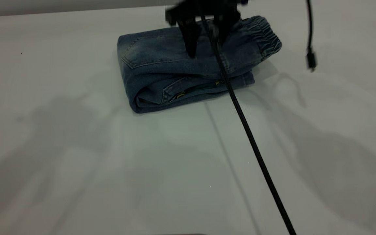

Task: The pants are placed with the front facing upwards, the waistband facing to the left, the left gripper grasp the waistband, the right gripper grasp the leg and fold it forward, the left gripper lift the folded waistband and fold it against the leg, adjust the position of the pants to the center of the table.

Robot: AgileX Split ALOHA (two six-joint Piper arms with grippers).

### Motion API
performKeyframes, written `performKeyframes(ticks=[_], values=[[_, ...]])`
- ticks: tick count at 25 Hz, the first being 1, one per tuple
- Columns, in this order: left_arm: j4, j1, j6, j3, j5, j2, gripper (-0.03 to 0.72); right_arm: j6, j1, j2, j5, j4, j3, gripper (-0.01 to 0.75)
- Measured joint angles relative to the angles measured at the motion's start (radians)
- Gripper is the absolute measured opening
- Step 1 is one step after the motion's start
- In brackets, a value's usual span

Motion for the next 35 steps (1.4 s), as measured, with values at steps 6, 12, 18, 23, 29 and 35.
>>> performKeyframes(ticks=[6,12,18,23,29,35], values=[[0.0,0.0,0.0,0.002,0.0,0.015,0.529,0.029,0.0,0.026,-0.035,-0.035,0.069,0.412],[-0.011,0.0,0.0,0.002,0.001,0.034,0.528,0.056,0.0,0.016,-0.051,-0.036,0.102,0.411],[-0.011,0.0,0.0,0.002,0.001,0.037,0.528,0.166,0.0,0.013,-0.048,-0.024,0.106,0.411],[-0.012,0.0,0.0,0.002,-0.001,0.039,0.528,0.297,0.0,0.013,-0.039,0.002,0.107,0.411],[-0.012,0.0,0.0,0.002,-0.031,0.042,0.528,0.34,0.0,0.006,-0.034,0.021,0.108,0.411],[-0.012,0.0,0.001,0.002,-0.032,0.042,0.528,0.32,0.0,-0.104,-0.01,0.027,0.127,0.409]])
